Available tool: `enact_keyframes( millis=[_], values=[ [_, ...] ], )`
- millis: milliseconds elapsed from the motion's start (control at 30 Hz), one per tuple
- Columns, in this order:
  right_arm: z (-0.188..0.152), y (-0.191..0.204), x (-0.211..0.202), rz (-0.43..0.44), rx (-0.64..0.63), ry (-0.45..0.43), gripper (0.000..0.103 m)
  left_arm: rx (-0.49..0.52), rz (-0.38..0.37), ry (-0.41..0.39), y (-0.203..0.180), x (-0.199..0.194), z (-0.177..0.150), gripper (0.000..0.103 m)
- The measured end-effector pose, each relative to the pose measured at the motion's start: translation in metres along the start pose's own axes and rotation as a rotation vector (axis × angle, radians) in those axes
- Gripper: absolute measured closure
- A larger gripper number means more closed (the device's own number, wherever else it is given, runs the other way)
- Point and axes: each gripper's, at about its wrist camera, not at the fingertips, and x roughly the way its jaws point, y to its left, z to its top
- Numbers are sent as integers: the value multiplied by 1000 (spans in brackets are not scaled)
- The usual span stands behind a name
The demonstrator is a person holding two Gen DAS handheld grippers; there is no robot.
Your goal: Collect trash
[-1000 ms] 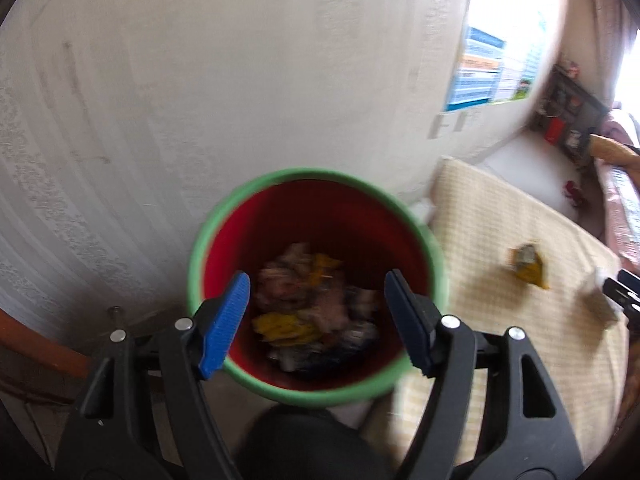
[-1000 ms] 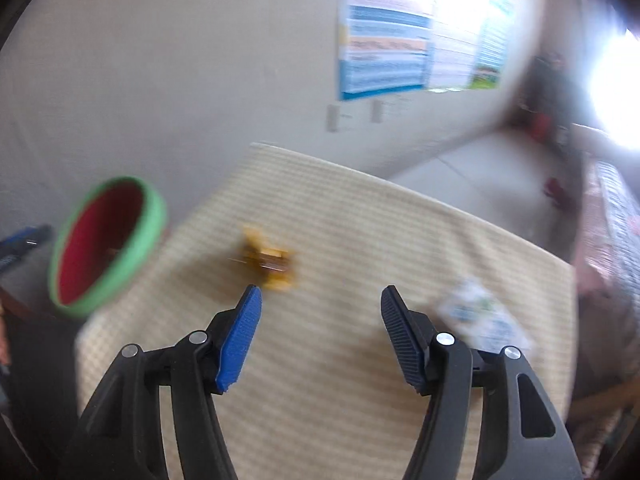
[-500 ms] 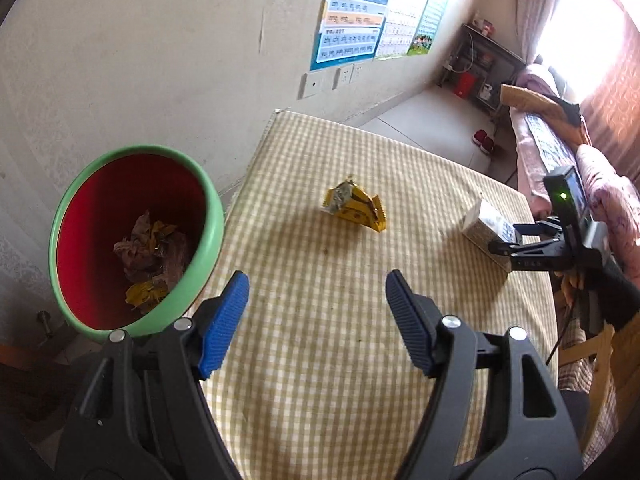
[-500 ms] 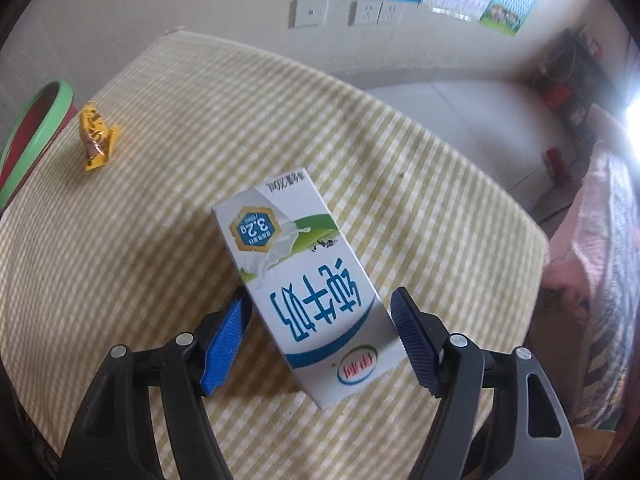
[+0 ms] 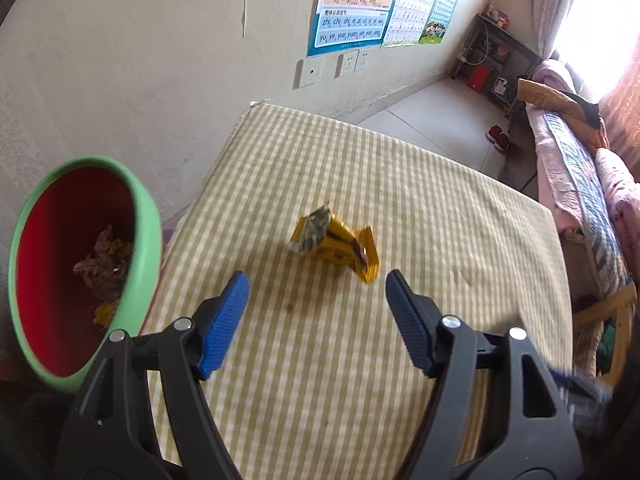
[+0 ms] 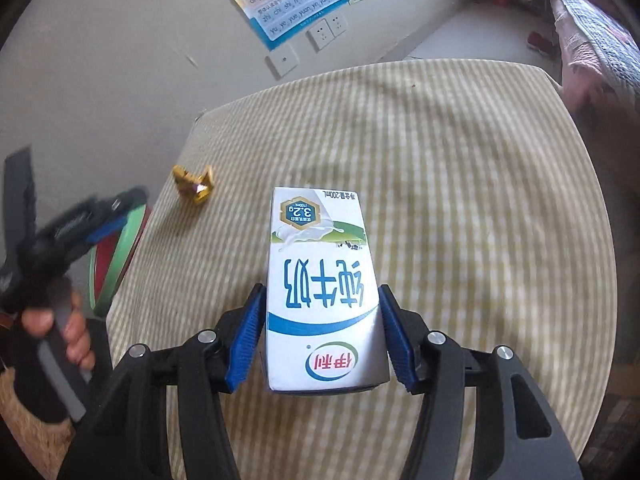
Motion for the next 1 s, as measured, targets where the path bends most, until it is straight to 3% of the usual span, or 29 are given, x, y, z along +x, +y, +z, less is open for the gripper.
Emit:
enact_keyframes(
  millis=[100,267,300,333,367,500,833,1000],
  values=[
    [-32,24,-6,-42,-43,-28,49,-3,27,17,-6,24,11,35],
    [-52,47,3,-41,-109,4,48,35,75,77,-17,64,17,38],
    [-52,51,5,-37,-116,0,48,31,72,110,-17,72,16,46],
    [-51,52,5,-30,-121,-6,48,30,77,127,-17,77,14,46],
    [-52,53,4,-29,-127,-13,48,45,89,107,-19,75,14,51],
    [-51,47,3,-15,-117,-16,47,95,63,112,-28,70,10,88],
    [-45,48,3,-22,-143,-26,39,155,16,34,-29,6,-18,91],
    [-42,56,0,-37,-170,-36,38,183,-19,80,-19,-13,-48,90]
  ],
)
